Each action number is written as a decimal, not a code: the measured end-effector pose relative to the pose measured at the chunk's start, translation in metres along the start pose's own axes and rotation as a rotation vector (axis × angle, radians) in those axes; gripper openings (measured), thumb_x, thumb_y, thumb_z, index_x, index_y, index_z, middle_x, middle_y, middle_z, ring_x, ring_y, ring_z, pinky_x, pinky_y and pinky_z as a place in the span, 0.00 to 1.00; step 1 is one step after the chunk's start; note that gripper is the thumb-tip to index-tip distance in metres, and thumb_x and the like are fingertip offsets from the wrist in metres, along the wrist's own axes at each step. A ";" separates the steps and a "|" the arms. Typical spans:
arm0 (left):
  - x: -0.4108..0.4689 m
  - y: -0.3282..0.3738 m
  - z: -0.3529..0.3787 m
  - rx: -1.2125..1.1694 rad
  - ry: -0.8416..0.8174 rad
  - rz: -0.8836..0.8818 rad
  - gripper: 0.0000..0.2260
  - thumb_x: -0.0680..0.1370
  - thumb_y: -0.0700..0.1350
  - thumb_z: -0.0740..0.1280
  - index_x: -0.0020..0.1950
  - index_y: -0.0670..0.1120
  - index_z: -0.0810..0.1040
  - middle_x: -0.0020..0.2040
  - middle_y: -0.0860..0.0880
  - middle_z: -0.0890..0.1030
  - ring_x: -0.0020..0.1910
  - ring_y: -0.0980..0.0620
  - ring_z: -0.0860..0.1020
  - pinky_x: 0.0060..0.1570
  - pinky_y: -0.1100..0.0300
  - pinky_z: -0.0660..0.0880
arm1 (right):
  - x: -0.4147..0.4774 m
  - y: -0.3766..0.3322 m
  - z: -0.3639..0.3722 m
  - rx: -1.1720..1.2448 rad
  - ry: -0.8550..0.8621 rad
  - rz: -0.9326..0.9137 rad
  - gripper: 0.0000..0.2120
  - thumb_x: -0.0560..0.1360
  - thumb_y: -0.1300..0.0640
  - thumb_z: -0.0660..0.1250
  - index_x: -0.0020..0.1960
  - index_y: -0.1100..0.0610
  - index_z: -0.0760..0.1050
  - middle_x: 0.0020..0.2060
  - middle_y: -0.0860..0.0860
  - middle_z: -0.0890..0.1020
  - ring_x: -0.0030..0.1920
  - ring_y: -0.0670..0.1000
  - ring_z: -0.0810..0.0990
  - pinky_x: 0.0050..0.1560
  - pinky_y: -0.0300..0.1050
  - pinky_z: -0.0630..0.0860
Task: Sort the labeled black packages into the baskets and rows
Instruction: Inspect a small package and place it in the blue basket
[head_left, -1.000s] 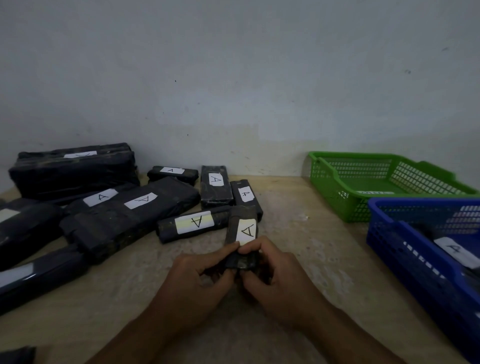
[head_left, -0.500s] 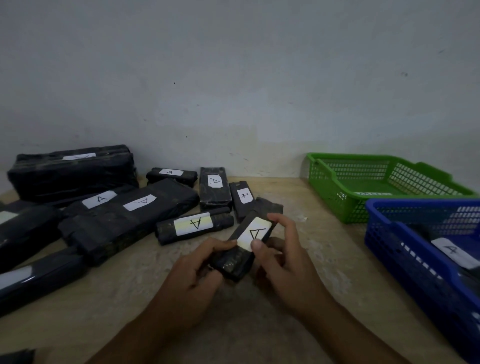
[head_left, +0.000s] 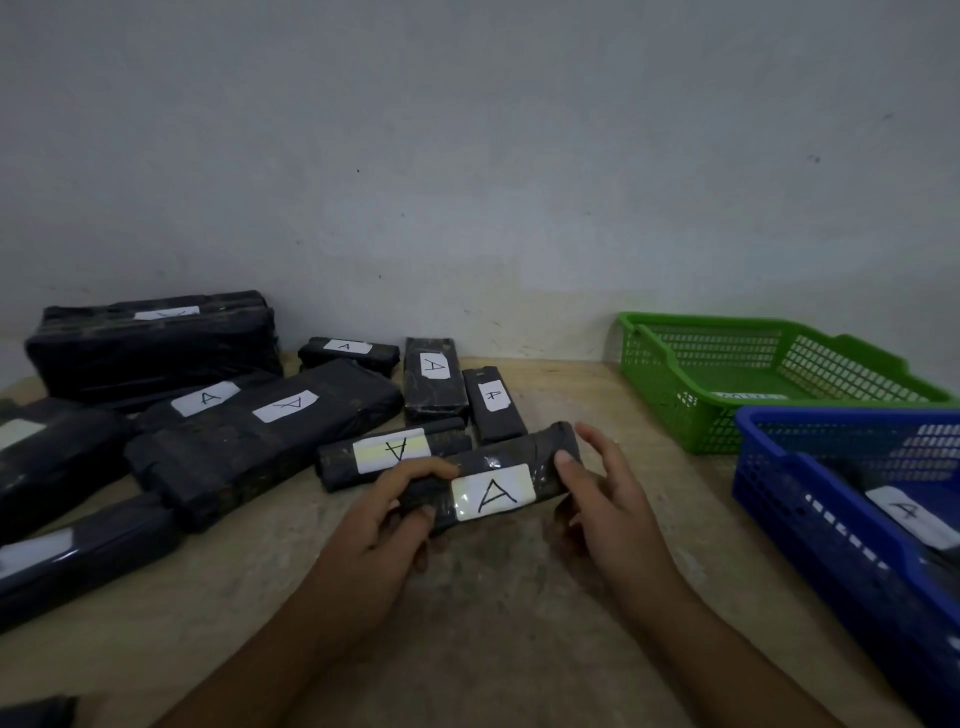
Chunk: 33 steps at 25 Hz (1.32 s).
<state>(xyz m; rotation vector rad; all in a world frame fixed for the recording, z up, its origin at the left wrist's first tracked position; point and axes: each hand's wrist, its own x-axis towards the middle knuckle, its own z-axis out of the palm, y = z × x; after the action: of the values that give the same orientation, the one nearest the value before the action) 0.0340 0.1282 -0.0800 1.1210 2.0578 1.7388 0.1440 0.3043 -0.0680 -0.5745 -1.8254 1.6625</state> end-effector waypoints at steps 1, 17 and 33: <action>0.001 0.000 0.000 -0.050 0.020 -0.021 0.20 0.80 0.35 0.60 0.58 0.62 0.76 0.53 0.57 0.80 0.44 0.46 0.80 0.41 0.56 0.79 | 0.001 -0.001 -0.002 -0.022 -0.016 -0.006 0.12 0.80 0.57 0.63 0.63 0.48 0.73 0.33 0.45 0.85 0.28 0.41 0.78 0.27 0.33 0.72; 0.014 -0.013 -0.005 -0.230 0.201 -0.126 0.09 0.78 0.39 0.64 0.56 0.50 0.78 0.49 0.50 0.85 0.47 0.45 0.82 0.45 0.45 0.79 | 0.003 0.012 0.001 -0.113 -0.101 -0.090 0.11 0.81 0.53 0.61 0.44 0.58 0.75 0.33 0.45 0.81 0.34 0.42 0.78 0.34 0.32 0.72; 0.017 -0.019 -0.006 -0.309 0.231 -0.137 0.09 0.77 0.39 0.67 0.55 0.49 0.78 0.48 0.49 0.86 0.47 0.54 0.84 0.41 0.63 0.80 | 0.008 0.015 -0.004 0.037 -0.120 -0.041 0.08 0.80 0.59 0.62 0.53 0.59 0.78 0.39 0.48 0.86 0.38 0.42 0.83 0.35 0.33 0.75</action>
<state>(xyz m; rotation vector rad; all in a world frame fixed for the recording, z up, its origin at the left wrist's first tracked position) 0.0109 0.1351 -0.0907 0.7014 1.8442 2.1051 0.1395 0.3147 -0.0814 -0.4267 -1.8732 1.7321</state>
